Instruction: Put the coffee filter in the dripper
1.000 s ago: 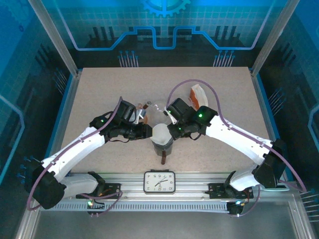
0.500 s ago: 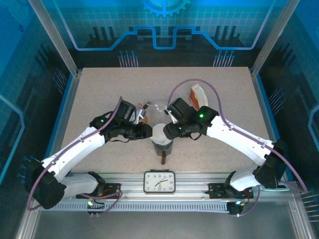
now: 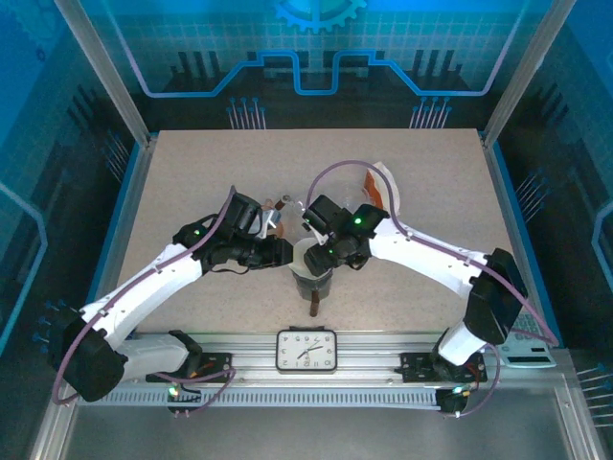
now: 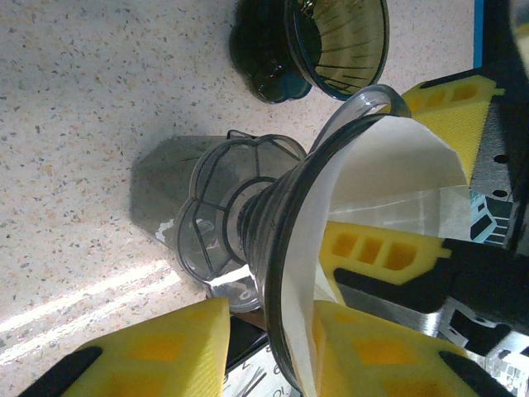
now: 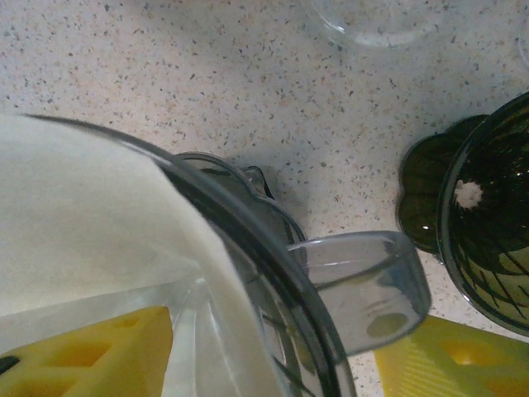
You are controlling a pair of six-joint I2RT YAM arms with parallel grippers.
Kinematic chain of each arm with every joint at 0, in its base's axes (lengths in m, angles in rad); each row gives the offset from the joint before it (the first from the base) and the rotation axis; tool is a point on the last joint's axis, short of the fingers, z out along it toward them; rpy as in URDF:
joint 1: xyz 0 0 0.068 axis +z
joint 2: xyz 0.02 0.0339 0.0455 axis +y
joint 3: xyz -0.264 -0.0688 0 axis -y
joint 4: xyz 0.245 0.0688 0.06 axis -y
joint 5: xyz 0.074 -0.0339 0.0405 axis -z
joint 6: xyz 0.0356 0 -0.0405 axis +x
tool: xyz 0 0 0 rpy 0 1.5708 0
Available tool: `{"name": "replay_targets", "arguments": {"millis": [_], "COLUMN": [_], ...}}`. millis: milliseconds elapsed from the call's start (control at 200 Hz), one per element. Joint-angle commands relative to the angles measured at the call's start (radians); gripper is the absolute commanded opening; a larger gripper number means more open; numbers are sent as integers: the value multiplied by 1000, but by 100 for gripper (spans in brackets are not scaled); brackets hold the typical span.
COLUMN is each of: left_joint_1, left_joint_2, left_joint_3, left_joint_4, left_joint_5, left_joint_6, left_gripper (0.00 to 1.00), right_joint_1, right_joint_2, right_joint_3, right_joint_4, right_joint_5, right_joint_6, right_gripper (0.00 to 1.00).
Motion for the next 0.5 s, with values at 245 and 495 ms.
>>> {"name": "replay_targets", "arguments": {"millis": [245, 495], "left_joint_1": [-6, -6], "left_joint_2": [6, -36], "left_joint_3": [-7, -19], "left_joint_4": [10, 52], "left_joint_5": [30, 28], "left_joint_6": [7, -24], "left_gripper": [33, 45], "right_joint_1": [17, 26], "right_joint_2": [69, 79], "right_joint_3": [6, -4], "right_joint_4": [12, 11], "right_joint_5": [9, 20], "right_joint_6": [-5, -4], "right_gripper": [65, 65]}}
